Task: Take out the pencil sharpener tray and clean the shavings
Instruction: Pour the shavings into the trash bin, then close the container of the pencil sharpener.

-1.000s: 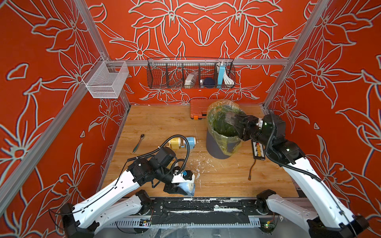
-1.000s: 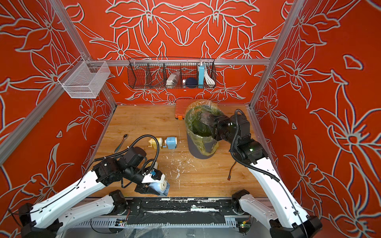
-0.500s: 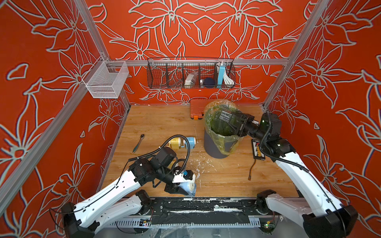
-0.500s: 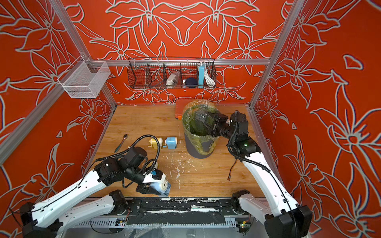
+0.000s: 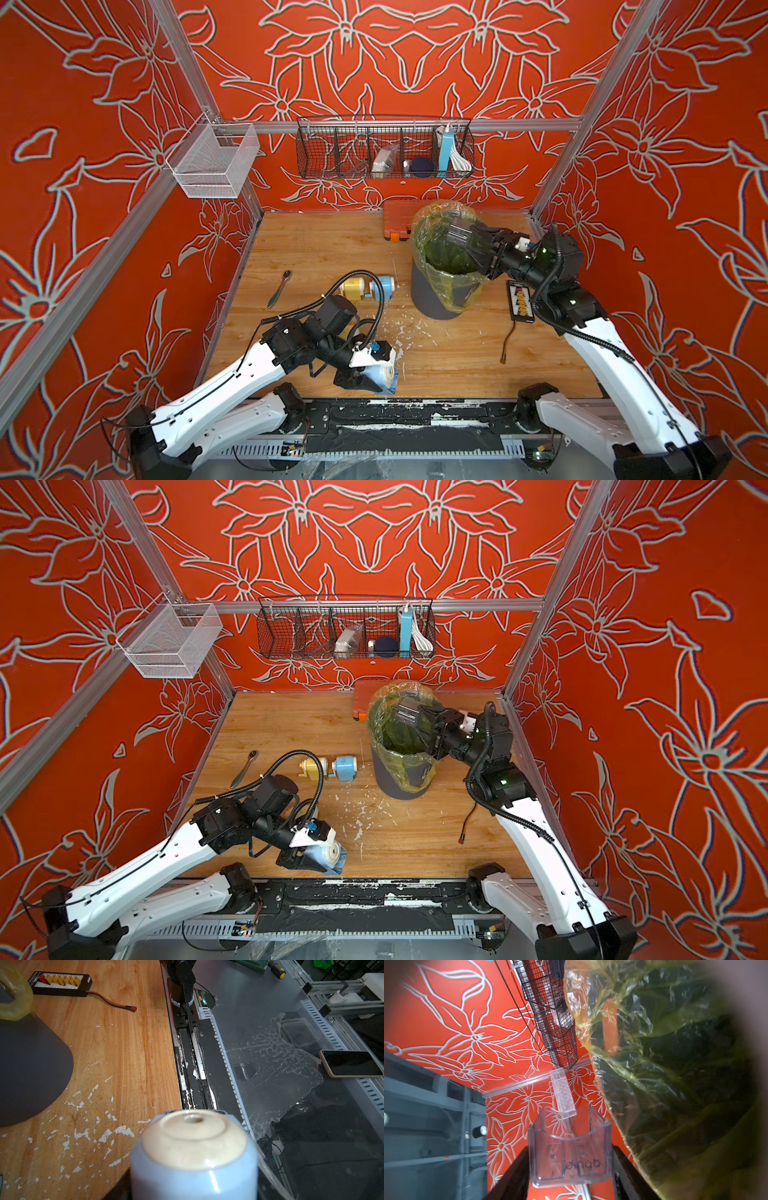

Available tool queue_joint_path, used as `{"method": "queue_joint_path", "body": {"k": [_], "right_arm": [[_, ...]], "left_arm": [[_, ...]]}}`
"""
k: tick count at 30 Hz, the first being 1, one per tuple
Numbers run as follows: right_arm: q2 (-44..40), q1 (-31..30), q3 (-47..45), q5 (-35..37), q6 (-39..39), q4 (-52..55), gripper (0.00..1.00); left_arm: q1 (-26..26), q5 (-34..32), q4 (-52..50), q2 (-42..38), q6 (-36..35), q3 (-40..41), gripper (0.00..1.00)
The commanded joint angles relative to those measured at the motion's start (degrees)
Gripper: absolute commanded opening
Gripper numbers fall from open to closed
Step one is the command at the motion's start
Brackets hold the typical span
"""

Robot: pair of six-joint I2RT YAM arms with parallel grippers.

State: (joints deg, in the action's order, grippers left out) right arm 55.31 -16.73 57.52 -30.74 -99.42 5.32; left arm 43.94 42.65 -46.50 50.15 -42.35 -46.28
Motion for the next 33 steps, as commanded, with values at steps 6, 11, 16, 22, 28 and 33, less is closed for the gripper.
{"method": "queue_joint_path", "body": {"k": [6,11,16,22,28,33], "right_arm": [[-9.3,0.2,3.2,-7.4,49.8,4.9,0.00],[-18.9,0.2,-1.4,-11.2,71.2,12.0,0.00],[-23.7,0.0,-7.2,-16.7,84.2,22.5,0.00],[-32.4,-1.9,-13.5,-18.7,91.3,24.2,0.00],[-35.7,-4.8,-14.8,-19.0,93.0,25.4,0.00],[-36.0,-8.3,-15.2,-16.9,93.7,26.3,0.00]], "left_arm": [[0.4,4.8,-1.0,-0.7,0.5,-3.9,0.00],[0.4,6.4,-0.5,-0.8,1.2,-4.5,0.00],[0.4,7.6,1.0,0.0,2.1,-5.2,0.00],[0.5,9.6,3.4,1.2,3.9,-6.2,0.00],[0.5,10.8,6.3,2.5,5.9,-6.5,0.00],[0.4,11.4,8.2,3.9,7.7,-6.7,0.00]]}}
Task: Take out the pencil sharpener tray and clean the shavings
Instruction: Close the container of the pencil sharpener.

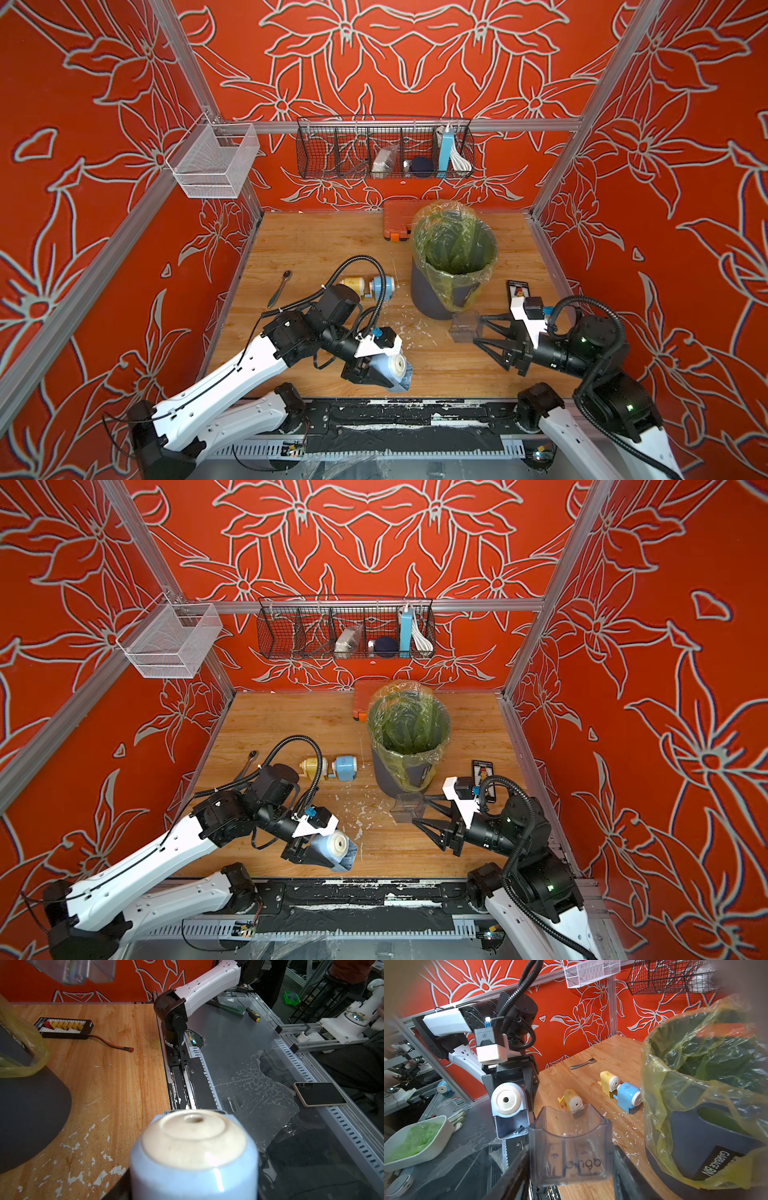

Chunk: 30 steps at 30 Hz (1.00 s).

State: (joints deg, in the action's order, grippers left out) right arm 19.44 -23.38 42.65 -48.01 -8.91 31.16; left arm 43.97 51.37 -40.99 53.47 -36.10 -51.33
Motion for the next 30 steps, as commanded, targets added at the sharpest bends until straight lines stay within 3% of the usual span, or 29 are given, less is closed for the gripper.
{"method": "queue_joint_path", "body": {"k": [1,30], "right_arm": [[-0.1,-2.8,-0.5,1.1,3.2,0.4,0.00],[14.4,-44.9,-1.7,31.6,2.4,-12.9,0.00]], "left_arm": [[0.4,2.7,3.0,0.8,1.6,-1.8,0.00],[0.4,1.4,4.3,5.5,2.1,-4.6,0.00]]}}
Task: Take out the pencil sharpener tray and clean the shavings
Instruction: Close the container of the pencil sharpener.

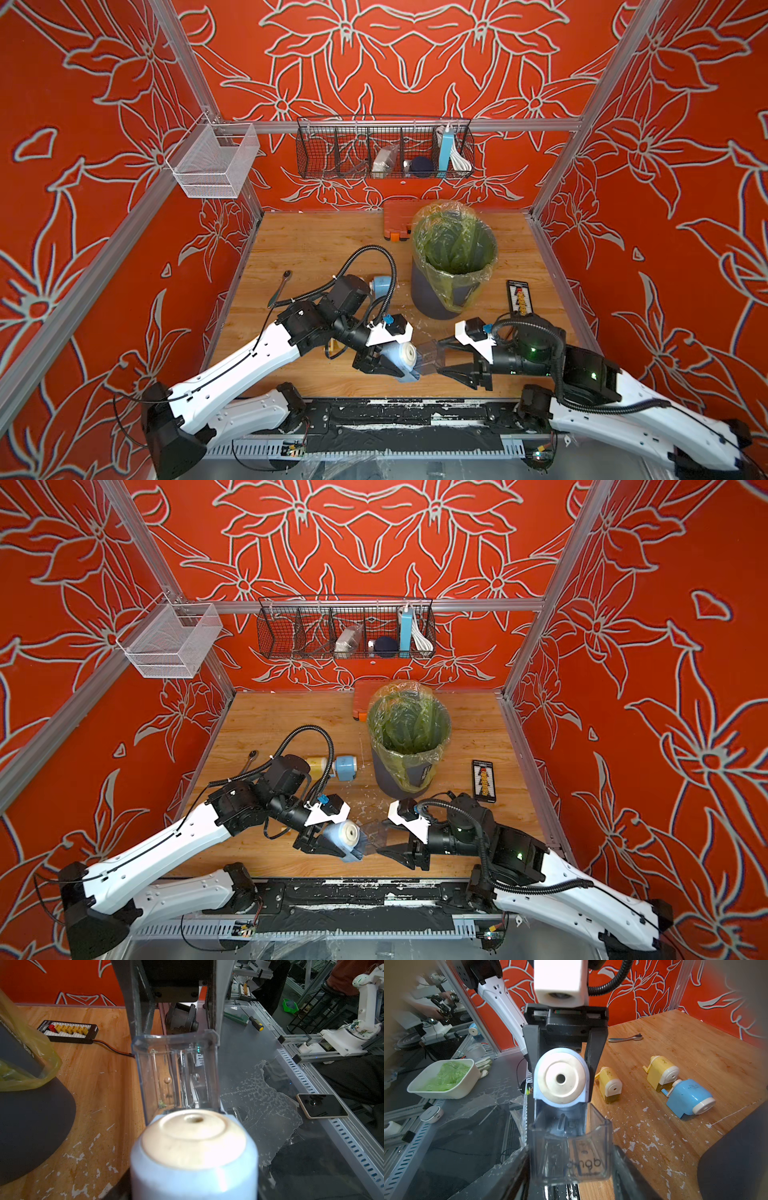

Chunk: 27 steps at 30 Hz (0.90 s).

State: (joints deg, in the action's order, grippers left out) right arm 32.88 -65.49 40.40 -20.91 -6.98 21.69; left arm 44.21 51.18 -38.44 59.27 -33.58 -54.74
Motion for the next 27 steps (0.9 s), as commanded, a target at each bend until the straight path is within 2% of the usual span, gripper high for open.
{"method": "queue_joint_path", "body": {"k": [1,12,19,27], "right_arm": [[1.4,-3.8,0.6,5.4,0.4,-3.8,0.00],[2.4,-7.7,-1.1,10.1,-2.8,-7.9,0.00],[-2.5,-7.9,-5.7,13.5,-5.7,-14.1,0.00],[-2.4,-7.9,-5.8,12.7,-6.0,-14.2,0.00]], "left_arm": [[0.2,1.4,1.7,-0.4,-0.5,-1.1,0.00],[0.2,1.2,4.8,-2.1,0.5,0.6,0.00],[0.2,1.5,9.9,-6.6,3.8,4.5,0.00],[0.2,2.5,13.8,-8.9,6.9,7.0,0.00]]}}
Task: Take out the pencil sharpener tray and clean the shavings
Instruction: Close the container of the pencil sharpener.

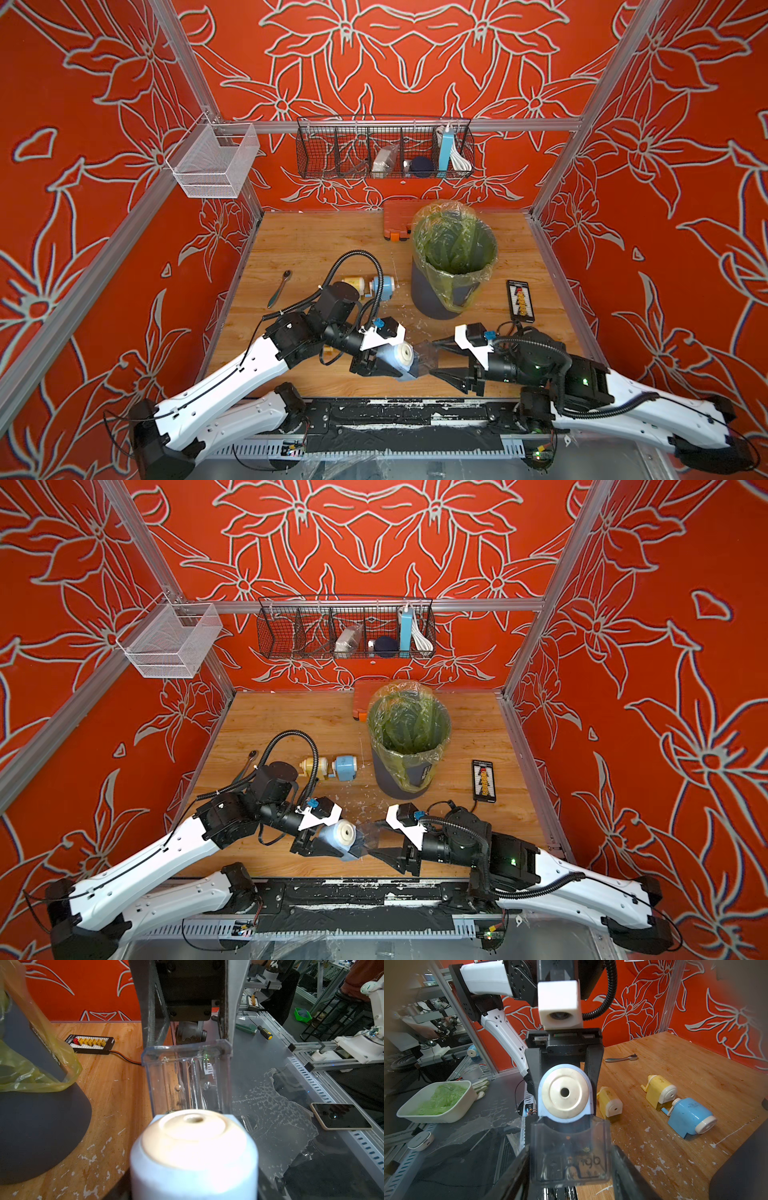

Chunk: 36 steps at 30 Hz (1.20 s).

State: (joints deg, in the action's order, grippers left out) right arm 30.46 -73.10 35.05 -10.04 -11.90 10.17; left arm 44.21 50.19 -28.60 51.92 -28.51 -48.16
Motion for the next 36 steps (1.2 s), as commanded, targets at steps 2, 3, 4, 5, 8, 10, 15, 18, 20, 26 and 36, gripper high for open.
{"method": "queue_joint_path", "body": {"k": [2,3,4,5,8,10,15,18,20,26,36], "right_arm": [[0.6,-0.3,-0.4,1.3,-1.1,-2.8,0.00],[1.0,-0.4,-0.2,0.9,-1.1,-2.7,0.00],[1.4,-0.3,-0.1,0.5,-1.0,-2.7,0.00],[1.7,-0.4,-0.1,0.3,-1.1,-2.7,0.00],[2.7,-0.4,-0.1,-0.6,-1.3,-2.9,0.00],[3.3,-0.5,-0.2,-0.5,-1.3,-2.7,0.00],[5.3,-0.6,-0.9,0.1,-1.5,-2.9,0.00],[7.4,-0.6,-0.9,0.2,-1.6,-3.3,0.00],[8.9,-0.6,-0.6,0.3,-1.8,-3.4,0.00],[11.4,-0.6,2.2,1.0,-1.9,0.7,0.31],[5.9,-0.6,4.9,0.8,-1.6,10.5,0.79]], "left_arm": [[0.2,3.8,5.1,-2.1,2.7,0.7,0.00],[0.2,3.9,5.5,-2.3,3.0,0.9,0.00],[0.2,3.8,5.7,-2.4,3.2,0.9,0.00],[0.2,3.8,5.8,-2.6,3.2,1.1,0.00],[0.2,4.0,6.0,-2.8,3.4,1.1,0.00],[0.2,4.3,6.9,-3.1,4.0,1.3,0.00],[0.2,4.7,8.4,-3.5,5.2,1.8,0.00],[0.2,4.9,8.2,-3.4,5.2,1.8,0.00],[0.2,5.0,8.2,-3.3,5.2,1.7,0.00],[0.2,4.7,6.8,-3.2,4.3,1.2,0.00],[0.2,4.6,5.8,-3.2,3.6,1.4,0.00]]}}
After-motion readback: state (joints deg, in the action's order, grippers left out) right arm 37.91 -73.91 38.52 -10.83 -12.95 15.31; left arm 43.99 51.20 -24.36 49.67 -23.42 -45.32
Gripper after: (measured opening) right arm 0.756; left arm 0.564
